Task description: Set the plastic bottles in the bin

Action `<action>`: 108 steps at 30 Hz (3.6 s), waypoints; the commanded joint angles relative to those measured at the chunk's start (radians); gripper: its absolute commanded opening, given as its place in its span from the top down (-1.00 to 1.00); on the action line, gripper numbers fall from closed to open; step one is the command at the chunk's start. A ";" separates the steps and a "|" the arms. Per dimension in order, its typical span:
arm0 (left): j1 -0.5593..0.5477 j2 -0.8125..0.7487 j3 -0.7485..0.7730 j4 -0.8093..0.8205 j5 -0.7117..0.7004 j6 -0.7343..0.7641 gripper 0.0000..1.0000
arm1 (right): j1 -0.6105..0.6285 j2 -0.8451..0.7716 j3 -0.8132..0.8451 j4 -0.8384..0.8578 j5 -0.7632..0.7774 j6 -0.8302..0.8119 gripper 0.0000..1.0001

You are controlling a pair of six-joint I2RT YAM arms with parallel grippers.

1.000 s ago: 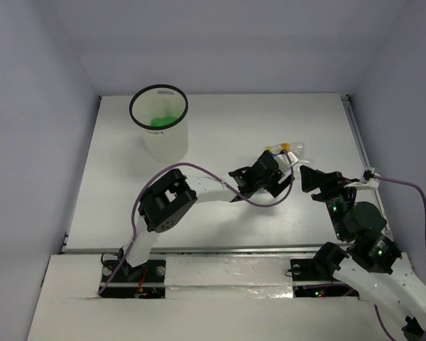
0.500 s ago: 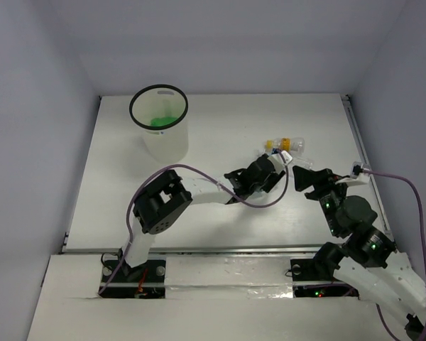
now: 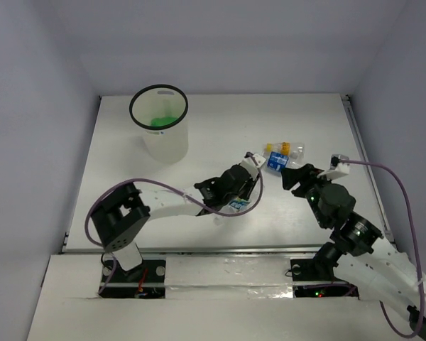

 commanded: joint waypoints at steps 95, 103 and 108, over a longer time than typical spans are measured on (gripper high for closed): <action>0.287 -0.444 -0.224 0.034 0.034 -0.214 0.35 | -0.541 1.374 0.806 -0.382 -0.536 -0.495 -0.64; 0.287 -0.481 -0.258 0.071 0.016 -0.217 0.35 | -0.541 1.432 0.868 -0.431 -0.496 -0.505 -0.42; 0.287 -0.484 -0.264 0.087 0.020 -0.223 0.36 | -0.541 1.481 0.924 -0.477 -0.504 -0.529 -0.38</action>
